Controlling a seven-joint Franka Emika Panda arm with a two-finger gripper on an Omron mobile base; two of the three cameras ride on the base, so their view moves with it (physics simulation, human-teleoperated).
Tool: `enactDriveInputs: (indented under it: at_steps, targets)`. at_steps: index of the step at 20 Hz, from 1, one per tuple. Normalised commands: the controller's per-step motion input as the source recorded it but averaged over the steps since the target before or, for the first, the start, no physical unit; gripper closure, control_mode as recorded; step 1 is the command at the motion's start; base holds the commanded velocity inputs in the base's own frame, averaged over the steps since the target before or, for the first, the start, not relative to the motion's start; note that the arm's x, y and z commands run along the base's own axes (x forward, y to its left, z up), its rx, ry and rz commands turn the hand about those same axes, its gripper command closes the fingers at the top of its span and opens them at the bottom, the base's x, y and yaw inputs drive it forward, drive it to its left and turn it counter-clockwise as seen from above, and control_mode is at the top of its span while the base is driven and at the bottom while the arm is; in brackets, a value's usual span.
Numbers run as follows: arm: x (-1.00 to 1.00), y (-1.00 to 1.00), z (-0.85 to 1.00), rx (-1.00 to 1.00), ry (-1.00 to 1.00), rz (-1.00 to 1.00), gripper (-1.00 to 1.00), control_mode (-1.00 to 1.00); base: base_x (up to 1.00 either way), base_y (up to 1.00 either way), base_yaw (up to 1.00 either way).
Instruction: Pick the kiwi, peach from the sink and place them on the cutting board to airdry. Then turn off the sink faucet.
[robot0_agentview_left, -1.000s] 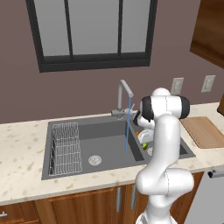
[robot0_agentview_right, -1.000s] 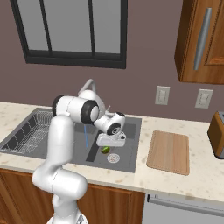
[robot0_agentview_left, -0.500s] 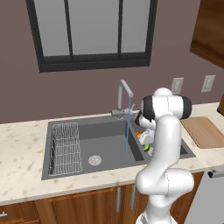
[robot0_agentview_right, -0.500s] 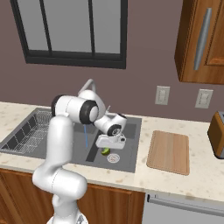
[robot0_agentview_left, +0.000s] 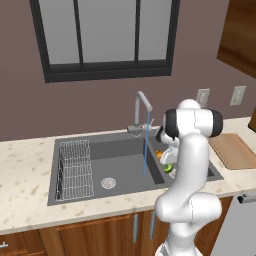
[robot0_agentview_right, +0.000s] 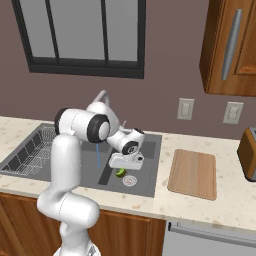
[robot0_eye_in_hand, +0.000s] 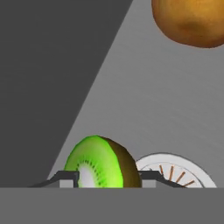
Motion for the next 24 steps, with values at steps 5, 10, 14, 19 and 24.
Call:
enactDriveInputs:
  at_steps: [5, 10, 14, 19, 24]
  targets:
    - [-0.18, -0.09, 0.38, 0.00, 0.00, 0.00, 1.00, -1.00, 0.00, 0.00, 0.00]
    - [-0.19, -0.08, 0.42, 0.00, 0.00, 0.00, 1.00, -1.00, 0.00, 0.00, 0.00]
    - [-0.22, -0.04, 0.51, 0.00, 0.00, 0.00, 1.00, -1.00, 0.00, 0.00, 0.00]
    - [-0.23, -0.11, 0.53, 0.00, 0.00, 0.00, 1.00, -1.00, 0.00, 0.00, 0.00]
    - [-0.22, -0.17, 0.48, 0.00, 0.00, 0.00, 1.00, -1.00, 0.00, 0.00, 0.00]
